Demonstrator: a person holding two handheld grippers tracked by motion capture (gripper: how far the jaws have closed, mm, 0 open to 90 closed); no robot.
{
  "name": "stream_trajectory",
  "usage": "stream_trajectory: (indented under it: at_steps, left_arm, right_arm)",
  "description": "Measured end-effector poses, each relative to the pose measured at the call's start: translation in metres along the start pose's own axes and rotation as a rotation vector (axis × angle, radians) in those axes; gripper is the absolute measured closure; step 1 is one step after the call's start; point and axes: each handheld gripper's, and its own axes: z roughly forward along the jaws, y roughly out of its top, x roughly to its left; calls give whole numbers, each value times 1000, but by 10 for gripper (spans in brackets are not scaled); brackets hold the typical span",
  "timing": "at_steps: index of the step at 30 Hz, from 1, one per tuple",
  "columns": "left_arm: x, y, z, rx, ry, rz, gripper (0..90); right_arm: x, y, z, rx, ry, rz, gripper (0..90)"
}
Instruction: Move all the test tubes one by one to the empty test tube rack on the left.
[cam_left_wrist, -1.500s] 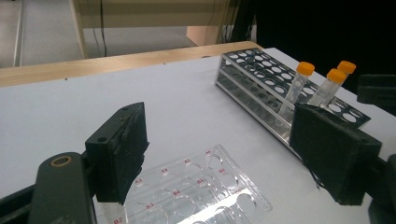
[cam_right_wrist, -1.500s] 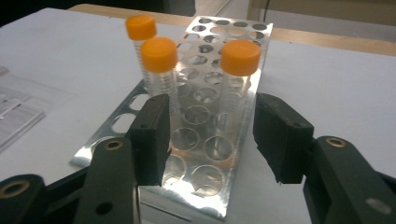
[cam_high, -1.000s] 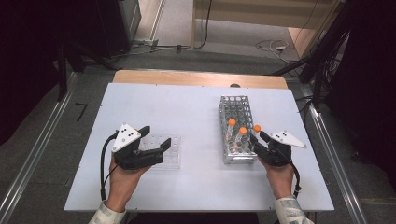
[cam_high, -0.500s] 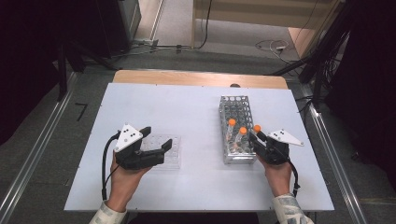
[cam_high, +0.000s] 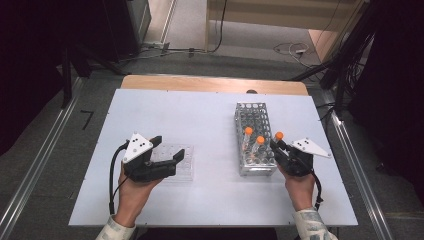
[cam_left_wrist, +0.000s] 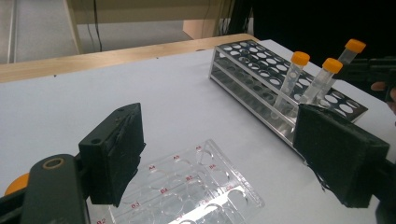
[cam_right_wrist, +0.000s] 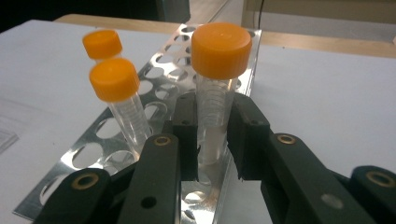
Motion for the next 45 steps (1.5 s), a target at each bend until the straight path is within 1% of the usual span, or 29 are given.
stream_trajectory:
  at_steps: [7,9,13,17,21,23,26,27,31,37,39,43,45]
  left_arm:
    - [0,0,-1,-1,-1,0,164]
    - [0,0,-1,-1,-1,3,164]
    - [1,1,-3,-6,-1,0,164]
    - [1,1,-4,-9,-1,-3,164]
    - [2,1,-5,-11,-7,-4,164]
    - [2,1,-6,-13,-5,-5,164]
    - [2,2,-7,-13,-8,-4,164]
    - [2,2,-7,-13,-10,-5,164]
    - [1,1,-6,-12,-14,-2,164]
    - [-5,-1,-3,-6,-37,9,164]
    - [-8,-2,-2,0,-44,13,164]
    - [-16,-4,2,9,-69,28,164]
    - [-21,-5,4,15,-86,35,164]
  right_arm:
    - [5,12,-17,-54,-2,-20,719]
    - [6,15,-23,-68,3,-18,718]
    - [8,17,-34,-78,15,-22,719]
    - [14,17,-47,-78,45,-34,718]
    - [25,17,-60,-72,85,-67,718]
    - [32,17,-65,-72,114,-86,718]
    - [41,19,-71,-71,155,-99,719]
    - [43,20,-71,-74,165,-104,718]
    - [56,19,-71,-58,221,-115,719]
    - [76,7,-55,3,276,-140,718]
    - [84,4,-50,20,294,-157,718]
    - [99,-1,-41,42,322,-182,719]
    - [107,-4,-36,55,336,-204,719]
